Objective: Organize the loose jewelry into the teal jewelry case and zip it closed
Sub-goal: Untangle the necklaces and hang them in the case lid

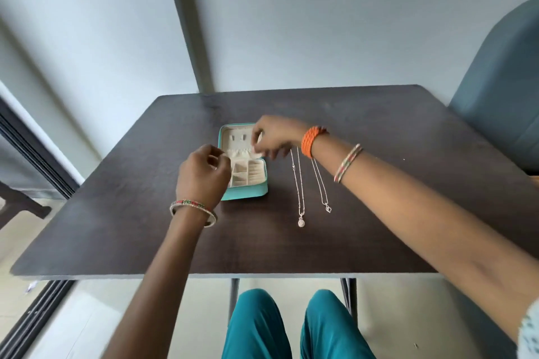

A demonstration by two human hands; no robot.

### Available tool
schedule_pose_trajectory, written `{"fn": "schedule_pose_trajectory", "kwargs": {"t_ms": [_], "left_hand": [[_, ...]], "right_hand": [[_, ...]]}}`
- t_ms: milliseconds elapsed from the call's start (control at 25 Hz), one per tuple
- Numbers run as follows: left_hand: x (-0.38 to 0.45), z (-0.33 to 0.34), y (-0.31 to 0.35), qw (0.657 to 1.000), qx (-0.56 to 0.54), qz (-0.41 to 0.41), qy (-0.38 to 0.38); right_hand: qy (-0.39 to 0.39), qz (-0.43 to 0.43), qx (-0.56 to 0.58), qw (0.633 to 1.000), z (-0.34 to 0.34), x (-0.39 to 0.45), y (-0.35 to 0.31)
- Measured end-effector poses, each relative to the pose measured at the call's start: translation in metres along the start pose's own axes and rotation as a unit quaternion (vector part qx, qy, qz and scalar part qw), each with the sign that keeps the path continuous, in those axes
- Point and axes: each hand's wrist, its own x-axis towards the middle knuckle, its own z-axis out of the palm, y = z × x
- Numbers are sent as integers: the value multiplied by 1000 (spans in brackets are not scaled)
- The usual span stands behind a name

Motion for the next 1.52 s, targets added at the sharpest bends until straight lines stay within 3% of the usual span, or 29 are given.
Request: {"fn": "schedule_pose_trajectory", "kwargs": {"t_ms": [120,240,360,600,680,800,960,1120,1240,1320,1440,1520], "left_hand": [[13,14,-33,988,126,-23,-86],[-1,27,-47,979,132,-42,-152],[-17,32,-52,985,118,-32,-120],[-21,33,-55,989,124,-10,-78],[-24,27,-57,990,129,-15,-59],[-29,13,-63,990,129,-51,-26],[-40,-10,-71,982,154,-105,-9],[-40,-23,-69,982,150,-117,7],[-34,-27,-56,994,76,-76,32],[-25,-35,-43,997,-64,-26,47],[-14,-48,-16,961,-276,4,3],[-11,-51,-1,938,-343,-14,-40]], "right_hand": [[60,-12,-87,994,34,-8,-15],[58,15,-158,986,51,-3,-21],[61,16,-214,975,58,0,-27],[90,15,-181,979,68,0,-28],[75,12,-126,989,71,-1,-26],[41,-15,78,996,71,-3,-28],[8,8,290,957,63,-14,-50],[-45,-3,365,930,51,-23,-71],[-34,-25,369,928,41,-32,-83],[-10,-47,359,932,32,-38,-88],[24,-85,358,930,16,-51,-93],[24,-101,358,928,4,-60,-93]]}}
